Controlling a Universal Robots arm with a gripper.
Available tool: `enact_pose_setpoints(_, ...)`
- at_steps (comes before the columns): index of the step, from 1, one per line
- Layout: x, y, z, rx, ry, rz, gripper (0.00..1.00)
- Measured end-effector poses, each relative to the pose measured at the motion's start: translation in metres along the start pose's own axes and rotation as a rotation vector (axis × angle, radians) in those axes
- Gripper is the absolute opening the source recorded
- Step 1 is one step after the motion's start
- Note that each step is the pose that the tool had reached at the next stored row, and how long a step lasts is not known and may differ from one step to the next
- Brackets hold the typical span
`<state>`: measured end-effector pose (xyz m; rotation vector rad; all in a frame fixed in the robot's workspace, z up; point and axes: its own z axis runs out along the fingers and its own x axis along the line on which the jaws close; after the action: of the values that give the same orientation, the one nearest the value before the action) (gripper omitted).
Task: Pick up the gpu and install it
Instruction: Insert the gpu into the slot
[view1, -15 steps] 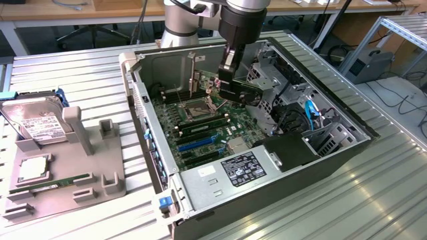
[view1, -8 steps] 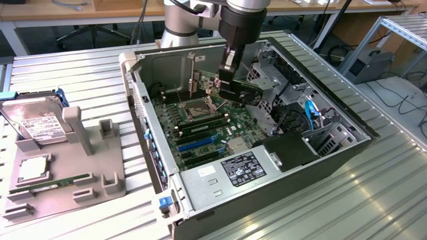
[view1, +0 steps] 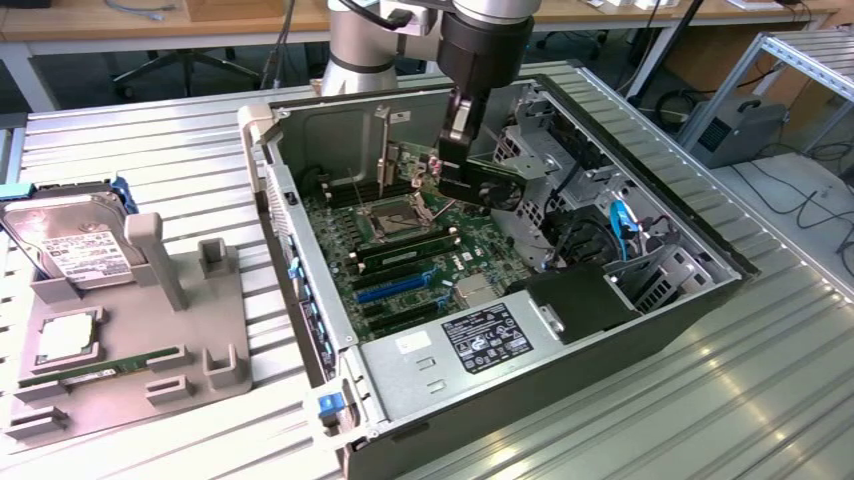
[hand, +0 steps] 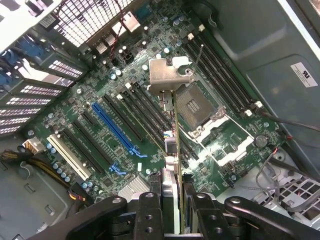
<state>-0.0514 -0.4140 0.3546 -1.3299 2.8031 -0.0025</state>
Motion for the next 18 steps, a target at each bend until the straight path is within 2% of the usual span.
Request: enact_pose_setpoints(18, -0.0001, -0.0001, 0.0001, -0.0014, -0.0008, -0.04, 0.28)
